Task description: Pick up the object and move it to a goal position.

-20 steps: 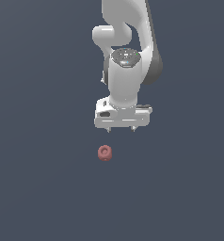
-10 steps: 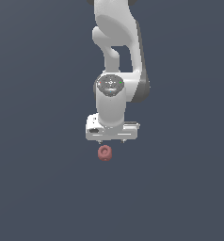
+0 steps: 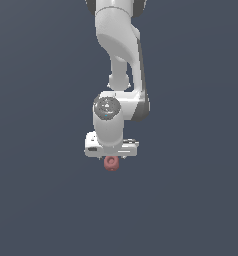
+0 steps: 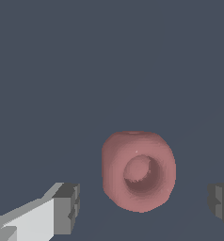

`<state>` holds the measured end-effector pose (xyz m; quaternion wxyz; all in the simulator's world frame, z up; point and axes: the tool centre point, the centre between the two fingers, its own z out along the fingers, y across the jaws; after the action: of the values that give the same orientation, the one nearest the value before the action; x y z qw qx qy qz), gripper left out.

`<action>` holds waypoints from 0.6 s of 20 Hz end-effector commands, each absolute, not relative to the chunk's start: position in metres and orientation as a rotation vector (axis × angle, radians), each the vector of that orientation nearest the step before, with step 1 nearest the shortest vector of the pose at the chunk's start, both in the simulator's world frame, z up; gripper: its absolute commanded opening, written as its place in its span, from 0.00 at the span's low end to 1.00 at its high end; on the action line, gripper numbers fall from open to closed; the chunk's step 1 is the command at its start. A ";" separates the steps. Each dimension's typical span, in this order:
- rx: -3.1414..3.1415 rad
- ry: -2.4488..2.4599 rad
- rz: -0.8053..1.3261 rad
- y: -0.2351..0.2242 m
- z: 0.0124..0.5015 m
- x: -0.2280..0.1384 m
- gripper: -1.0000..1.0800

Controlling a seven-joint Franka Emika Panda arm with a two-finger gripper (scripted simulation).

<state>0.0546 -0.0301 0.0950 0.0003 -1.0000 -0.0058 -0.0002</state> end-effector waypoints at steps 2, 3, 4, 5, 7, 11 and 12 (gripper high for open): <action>-3.141 -0.018 -0.001 -0.032 0.092 0.056 0.96; -3.141 -0.017 0.001 -0.032 0.092 0.055 0.96; -3.141 -0.017 0.001 -0.032 0.092 0.055 0.96; -3.141 -0.017 0.001 -0.032 0.091 0.055 0.96; -3.141 -0.017 0.001 -0.032 0.086 0.055 0.96; -3.141 -0.017 0.001 -0.032 0.068 0.055 0.96; -3.141 -0.017 0.001 -0.032 0.062 0.055 0.96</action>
<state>0.0552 -0.0323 0.0708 0.0000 -1.0000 -0.0054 -0.0003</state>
